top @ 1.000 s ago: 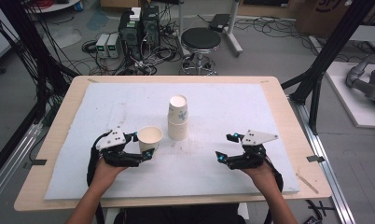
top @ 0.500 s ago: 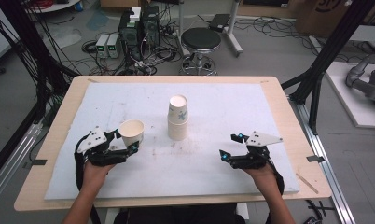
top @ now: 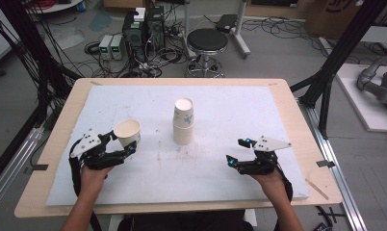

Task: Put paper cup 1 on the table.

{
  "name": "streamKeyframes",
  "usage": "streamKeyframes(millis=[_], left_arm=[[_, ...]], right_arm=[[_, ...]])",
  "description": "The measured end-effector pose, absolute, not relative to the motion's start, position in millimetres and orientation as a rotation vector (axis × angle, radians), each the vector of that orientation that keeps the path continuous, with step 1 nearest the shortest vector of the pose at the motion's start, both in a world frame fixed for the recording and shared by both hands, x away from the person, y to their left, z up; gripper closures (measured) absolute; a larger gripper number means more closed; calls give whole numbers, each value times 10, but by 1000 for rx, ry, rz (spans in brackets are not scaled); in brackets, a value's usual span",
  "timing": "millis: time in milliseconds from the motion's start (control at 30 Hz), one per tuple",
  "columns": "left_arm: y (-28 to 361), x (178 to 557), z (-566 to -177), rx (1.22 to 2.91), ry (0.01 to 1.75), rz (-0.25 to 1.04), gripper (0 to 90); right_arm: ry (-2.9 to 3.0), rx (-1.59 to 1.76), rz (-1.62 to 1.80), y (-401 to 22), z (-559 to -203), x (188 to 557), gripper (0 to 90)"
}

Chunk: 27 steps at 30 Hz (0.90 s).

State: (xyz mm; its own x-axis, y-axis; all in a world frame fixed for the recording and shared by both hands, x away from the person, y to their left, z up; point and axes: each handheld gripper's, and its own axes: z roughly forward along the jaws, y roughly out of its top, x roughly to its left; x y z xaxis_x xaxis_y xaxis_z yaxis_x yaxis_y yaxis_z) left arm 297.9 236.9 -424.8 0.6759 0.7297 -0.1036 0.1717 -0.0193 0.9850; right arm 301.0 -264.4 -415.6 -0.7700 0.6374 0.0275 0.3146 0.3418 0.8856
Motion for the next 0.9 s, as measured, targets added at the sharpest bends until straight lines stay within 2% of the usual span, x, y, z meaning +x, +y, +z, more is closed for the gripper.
streamKeyframes(millis=[567, 900], left_arm=[[2608, 3142, -4278, 1523, 855, 638, 296], [2724, 3237, -4427, 1614, 958, 659, 297]], right_arm=[[2278, 848, 1384, -2691, -4150, 2949, 219], [2275, 852, 1384, -2715, -4156, 2948, 219]])
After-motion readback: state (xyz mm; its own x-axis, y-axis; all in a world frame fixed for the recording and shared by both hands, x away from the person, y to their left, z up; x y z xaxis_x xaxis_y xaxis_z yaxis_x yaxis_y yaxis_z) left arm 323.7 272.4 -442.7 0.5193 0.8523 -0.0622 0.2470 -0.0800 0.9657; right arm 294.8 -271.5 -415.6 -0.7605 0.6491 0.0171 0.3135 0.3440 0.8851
